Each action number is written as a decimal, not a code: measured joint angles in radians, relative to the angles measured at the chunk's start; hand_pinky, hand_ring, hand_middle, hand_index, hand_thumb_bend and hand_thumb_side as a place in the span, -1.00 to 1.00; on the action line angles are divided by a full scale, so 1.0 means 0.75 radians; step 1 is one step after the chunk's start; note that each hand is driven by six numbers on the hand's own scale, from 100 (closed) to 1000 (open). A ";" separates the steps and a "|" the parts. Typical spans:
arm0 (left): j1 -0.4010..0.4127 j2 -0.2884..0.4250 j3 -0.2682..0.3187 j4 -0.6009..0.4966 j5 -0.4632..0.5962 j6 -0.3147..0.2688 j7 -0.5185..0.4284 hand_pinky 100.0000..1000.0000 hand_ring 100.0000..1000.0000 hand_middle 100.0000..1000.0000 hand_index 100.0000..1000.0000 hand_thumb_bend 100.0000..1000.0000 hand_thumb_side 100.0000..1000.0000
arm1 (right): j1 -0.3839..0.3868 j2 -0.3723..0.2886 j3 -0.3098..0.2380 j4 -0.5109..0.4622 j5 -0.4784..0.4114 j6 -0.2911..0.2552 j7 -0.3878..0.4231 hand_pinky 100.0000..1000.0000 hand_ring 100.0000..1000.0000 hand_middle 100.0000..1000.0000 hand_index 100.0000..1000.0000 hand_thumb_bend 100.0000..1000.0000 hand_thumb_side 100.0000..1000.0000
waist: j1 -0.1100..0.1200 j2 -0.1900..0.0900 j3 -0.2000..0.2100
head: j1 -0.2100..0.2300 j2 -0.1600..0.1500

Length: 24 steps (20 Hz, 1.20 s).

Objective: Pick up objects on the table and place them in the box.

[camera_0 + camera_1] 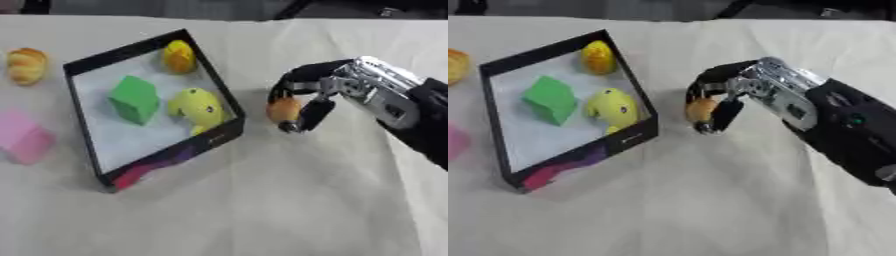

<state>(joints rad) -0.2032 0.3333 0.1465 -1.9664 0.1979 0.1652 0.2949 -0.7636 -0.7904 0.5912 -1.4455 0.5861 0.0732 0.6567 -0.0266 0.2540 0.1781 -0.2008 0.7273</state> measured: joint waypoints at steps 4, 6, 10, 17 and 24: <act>0.000 -0.001 -0.003 0.000 -0.001 0.003 -0.003 0.62 0.50 0.48 0.62 -0.92 0.80 | -0.002 0.008 0.001 0.014 -0.015 0.020 -0.056 0.56 0.36 0.05 0.41 -1.00 -0.55 | 0.000 0.002 -0.001 | -0.002 0.000; 0.000 -0.001 -0.003 0.000 -0.001 0.004 -0.004 0.62 0.50 0.48 0.61 -0.92 0.80 | -0.005 0.008 0.001 0.015 -0.024 0.022 -0.084 0.54 0.33 0.01 0.37 -1.00 -0.56 | 0.000 0.002 -0.006 | -0.002 0.000; 0.000 -0.001 -0.003 0.000 -0.001 0.004 -0.005 0.62 0.50 0.48 0.61 -0.91 0.80 | -0.023 0.007 0.008 0.015 -0.025 0.006 -0.140 0.49 0.24 -0.06 0.29 -0.97 -0.53 | 0.000 0.002 -0.013 | -0.003 0.000; 0.002 -0.001 -0.003 0.000 -0.001 0.005 -0.006 0.62 0.50 0.49 0.61 -0.91 0.80 | -0.056 -0.026 0.013 -0.037 -0.029 -0.026 -0.202 0.46 0.20 -0.09 0.25 -1.00 -0.56 | 0.000 0.002 -0.020 | -0.006 0.000; 0.012 0.001 -0.003 0.000 -0.001 0.004 -0.007 0.62 0.50 0.49 0.61 -0.92 0.79 | -0.122 -0.097 -0.039 -0.252 -0.093 -0.010 -0.228 0.48 0.18 -0.11 0.22 -1.00 -0.48 | 0.000 0.000 -0.030 | -0.006 0.002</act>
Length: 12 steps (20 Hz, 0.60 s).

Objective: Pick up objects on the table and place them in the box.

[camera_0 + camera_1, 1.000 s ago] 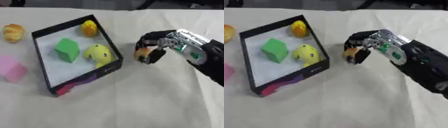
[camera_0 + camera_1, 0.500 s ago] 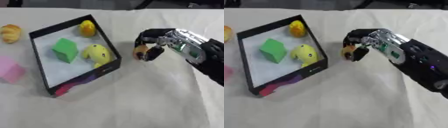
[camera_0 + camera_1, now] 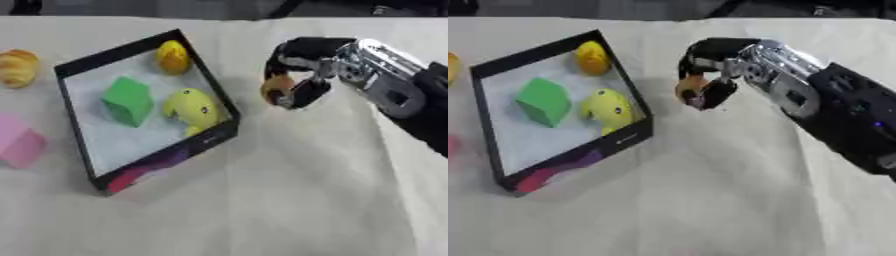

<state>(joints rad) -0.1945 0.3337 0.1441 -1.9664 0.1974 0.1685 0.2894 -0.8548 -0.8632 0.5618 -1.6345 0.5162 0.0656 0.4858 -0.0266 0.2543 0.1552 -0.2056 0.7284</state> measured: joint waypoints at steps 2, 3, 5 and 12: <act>0.003 0.001 0.000 0.000 0.000 -0.001 -0.001 0.62 0.50 0.49 0.61 -0.92 0.78 | -0.046 -0.006 -0.014 -0.056 -0.023 0.010 0.007 0.48 0.16 -0.12 0.22 -1.00 -0.66 | 0.000 -0.001 -0.002 | -0.001 0.001; 0.005 0.001 0.000 0.000 0.000 -0.001 -0.001 0.62 0.50 0.49 0.61 -0.92 0.78 | -0.072 -0.005 -0.017 -0.077 -0.034 0.016 0.013 0.48 0.16 -0.12 0.21 -1.00 -0.66 | 0.000 -0.002 -0.003 | -0.002 0.002; 0.014 0.002 0.000 0.000 0.000 -0.003 -0.003 0.62 0.50 0.49 0.61 -0.92 0.78 | -0.139 0.002 -0.014 -0.105 -0.055 0.030 0.034 0.48 0.15 -0.12 0.20 -1.00 -0.59 | 0.000 -0.023 -0.007 | -0.005 0.012; 0.038 0.026 0.000 0.001 0.000 -0.006 -0.005 0.62 0.51 0.49 0.61 -0.92 0.77 | -0.409 0.149 0.141 -0.013 -0.074 0.029 0.186 0.47 0.15 -0.13 0.19 -0.92 -0.43 | 0.000 -0.057 -0.021 | -0.012 0.024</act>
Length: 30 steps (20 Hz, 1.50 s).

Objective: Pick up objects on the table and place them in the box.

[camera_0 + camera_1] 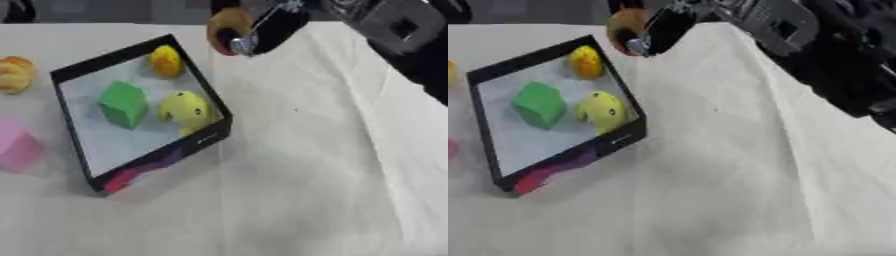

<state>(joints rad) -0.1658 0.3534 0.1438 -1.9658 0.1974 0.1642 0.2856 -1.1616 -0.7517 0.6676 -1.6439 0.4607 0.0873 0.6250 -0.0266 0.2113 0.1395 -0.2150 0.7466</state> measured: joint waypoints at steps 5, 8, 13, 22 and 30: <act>0.004 0.011 -0.004 0.000 0.000 -0.002 -0.002 0.62 0.51 0.49 0.61 -0.92 0.77 | -0.094 0.154 0.086 0.128 0.009 -0.034 0.060 0.46 0.15 -0.14 0.18 -0.91 -0.40 | 0.000 -0.009 0.003 | 0.000 0.004; 0.009 0.011 -0.007 0.000 0.000 -0.004 -0.004 0.62 0.51 0.49 0.61 -0.92 0.77 | -0.115 0.227 0.112 0.194 0.026 -0.056 0.079 0.46 0.15 -0.14 0.18 -0.91 -0.40 | 0.000 -0.009 0.004 | 0.000 0.010; 0.009 0.012 -0.009 0.000 0.000 -0.004 -0.007 0.62 0.51 0.50 0.61 -0.93 0.77 | -0.117 0.275 0.123 0.263 0.050 -0.084 0.090 0.45 0.15 -0.14 0.18 -0.90 -0.37 | -0.001 -0.009 0.013 | 0.000 0.011; 0.007 0.022 -0.015 0.000 0.000 -0.002 -0.011 0.62 0.51 0.49 0.60 -0.92 0.78 | -0.091 0.454 0.129 0.480 0.166 -0.152 0.088 0.45 0.15 -0.13 0.19 -0.90 -0.36 | -0.011 -0.009 0.023 | -0.001 0.011; -0.002 0.022 -0.015 0.000 0.000 -0.002 -0.011 0.62 0.51 0.49 0.60 -0.92 0.78 | -0.044 0.531 0.104 0.656 0.282 -0.248 0.033 0.48 0.21 -0.08 0.24 -0.84 -0.30 | -0.021 -0.009 0.038 | -0.008 0.011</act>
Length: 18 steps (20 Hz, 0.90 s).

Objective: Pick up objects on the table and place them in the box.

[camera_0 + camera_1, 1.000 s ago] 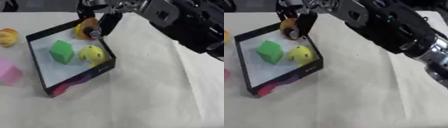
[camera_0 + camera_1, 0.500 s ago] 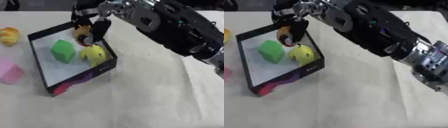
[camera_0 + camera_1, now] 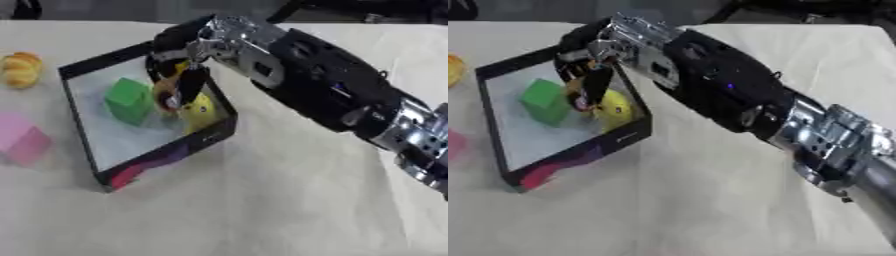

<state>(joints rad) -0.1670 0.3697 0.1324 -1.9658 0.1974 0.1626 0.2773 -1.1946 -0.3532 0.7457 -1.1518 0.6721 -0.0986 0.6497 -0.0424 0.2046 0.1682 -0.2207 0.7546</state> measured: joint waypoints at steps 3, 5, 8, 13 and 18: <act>-0.002 0.000 0.000 0.000 0.000 0.000 0.000 0.62 0.51 0.49 0.60 -0.92 0.78 | 0.008 0.018 -0.010 0.052 0.034 -0.037 -0.015 0.48 0.23 -0.07 0.25 -0.83 -0.29 | -0.009 0.000 0.002 | -0.003 0.000; -0.003 0.000 0.000 0.000 0.000 0.001 -0.001 0.62 0.51 0.49 0.60 -0.92 0.78 | 0.011 0.028 -0.018 0.084 0.051 -0.056 -0.021 0.51 0.33 0.03 0.35 -0.83 -0.24 | -0.011 0.001 0.004 | -0.003 0.000; -0.004 0.000 0.000 0.000 0.000 0.002 -0.002 0.62 0.51 0.49 0.60 -0.92 0.78 | 0.018 0.037 -0.025 0.115 0.072 -0.077 -0.025 0.60 0.55 0.34 0.67 -0.65 -0.14 | -0.012 0.001 0.005 | -0.003 -0.001; -0.005 0.000 0.000 0.000 0.000 0.002 -0.002 0.62 0.51 0.50 0.60 -0.92 0.78 | 0.021 0.040 -0.031 0.124 0.078 -0.112 0.008 0.75 0.72 0.54 0.83 -0.55 -0.21 | -0.012 0.001 0.006 | -0.004 -0.001; -0.005 0.000 0.000 0.000 0.000 0.003 -0.003 0.62 0.51 0.50 0.60 -0.92 0.78 | 0.006 0.036 -0.035 0.085 0.083 -0.110 0.011 0.78 0.74 0.56 0.84 -0.60 -0.24 | -0.012 0.001 0.004 | -0.005 -0.001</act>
<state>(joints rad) -0.1706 0.3697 0.1324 -1.9659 0.1974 0.1649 0.2754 -1.1899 -0.3260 0.7196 -1.0883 0.7343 -0.1807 0.6577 -0.0516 0.2052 0.1712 -0.2243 0.7541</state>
